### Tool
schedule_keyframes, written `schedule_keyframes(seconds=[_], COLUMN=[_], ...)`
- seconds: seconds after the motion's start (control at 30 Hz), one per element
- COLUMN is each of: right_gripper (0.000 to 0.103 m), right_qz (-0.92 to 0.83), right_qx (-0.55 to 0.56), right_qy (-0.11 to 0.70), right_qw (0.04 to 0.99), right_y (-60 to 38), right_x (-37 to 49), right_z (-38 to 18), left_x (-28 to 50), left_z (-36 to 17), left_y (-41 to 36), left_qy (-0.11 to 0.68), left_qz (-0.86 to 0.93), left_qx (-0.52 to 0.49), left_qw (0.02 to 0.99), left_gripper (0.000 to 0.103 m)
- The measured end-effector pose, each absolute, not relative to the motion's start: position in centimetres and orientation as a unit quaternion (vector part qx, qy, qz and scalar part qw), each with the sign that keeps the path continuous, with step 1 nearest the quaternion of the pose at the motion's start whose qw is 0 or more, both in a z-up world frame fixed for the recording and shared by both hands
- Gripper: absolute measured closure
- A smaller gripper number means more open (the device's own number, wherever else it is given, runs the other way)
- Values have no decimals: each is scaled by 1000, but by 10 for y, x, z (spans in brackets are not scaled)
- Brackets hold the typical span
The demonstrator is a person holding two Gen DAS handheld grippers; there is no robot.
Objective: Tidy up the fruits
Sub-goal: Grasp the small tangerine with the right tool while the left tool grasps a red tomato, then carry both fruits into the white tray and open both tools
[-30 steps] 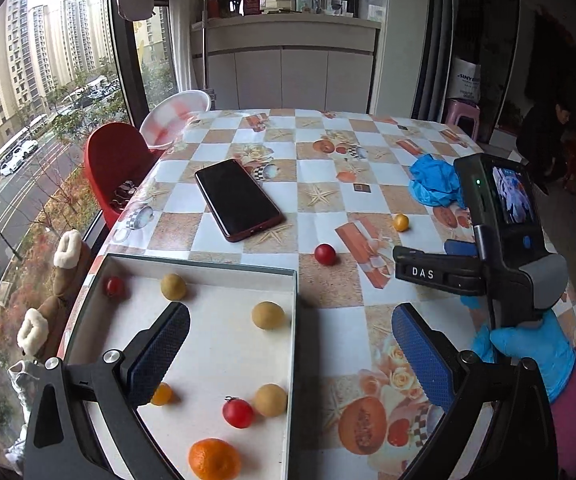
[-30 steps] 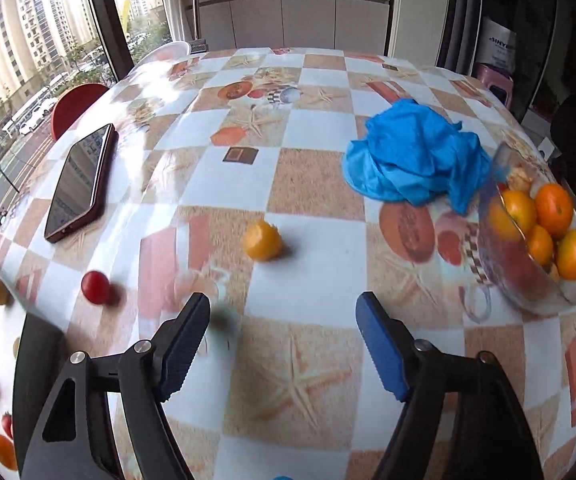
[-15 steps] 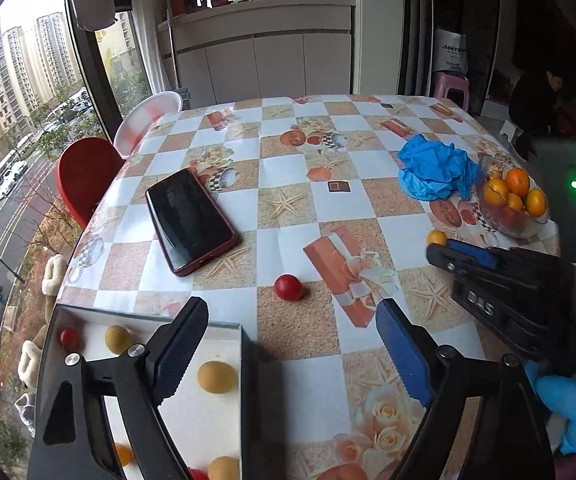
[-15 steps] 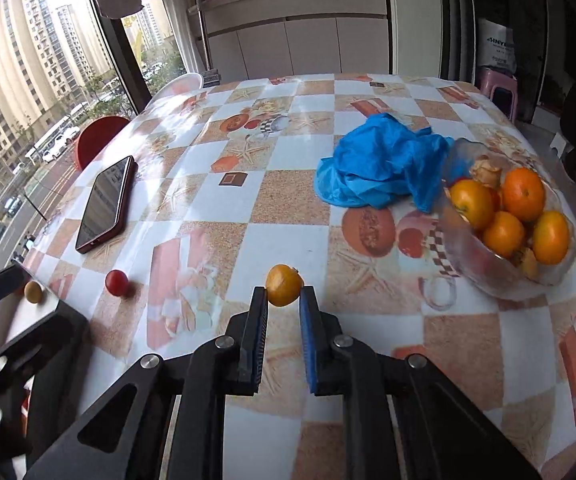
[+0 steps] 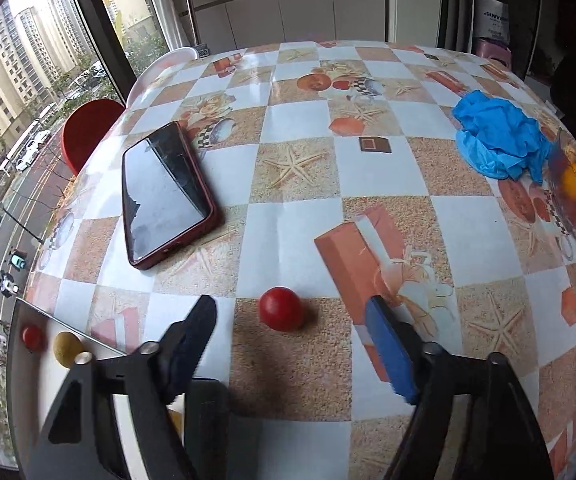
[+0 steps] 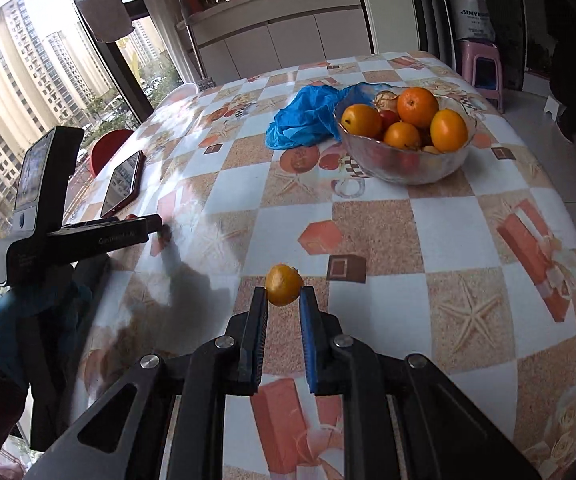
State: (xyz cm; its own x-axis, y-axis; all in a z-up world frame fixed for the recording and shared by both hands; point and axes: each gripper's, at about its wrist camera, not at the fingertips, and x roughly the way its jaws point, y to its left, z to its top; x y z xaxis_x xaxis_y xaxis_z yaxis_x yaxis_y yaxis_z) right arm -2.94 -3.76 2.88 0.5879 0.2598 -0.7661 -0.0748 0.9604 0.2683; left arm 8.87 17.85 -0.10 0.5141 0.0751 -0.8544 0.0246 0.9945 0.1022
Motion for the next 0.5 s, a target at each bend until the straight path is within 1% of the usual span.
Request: schedule_keyframes(seconds=[0.03,0.07,0.1,0.17,0.27,0.4,0.5], right_gripper=[86,86,86,86,86,86,86], right_qz=[95,96,97,100,101,99,97], right_qx=[105,106,108,108,99,101,102], right_qy=[444,445,446,446,448,455,458], right_qw=[885,884,883,883,883,879,878], right_y=[-39,-40,-40,-42,-42,-45,-44], right_x=[-33,-37,-41,-48,-60,-74,-85], right_z=[29,29,29,30,29,24,20], left_x=[88,87,85,77,56,19,-10], left_z=[-1,-1,0,0,3,8,13], left_y=[176,173,170,165,162,166,166], left_qy=[494,495,496,493,489,487,482], left_qz=[2,-14,-29,-35,-70,-93,-97], left_qx=[44,32,23,25,0,-35,-36], left_qw=[868,868,867,869,870,868,870], left_gripper=[52,72,81,81,81,81,81])
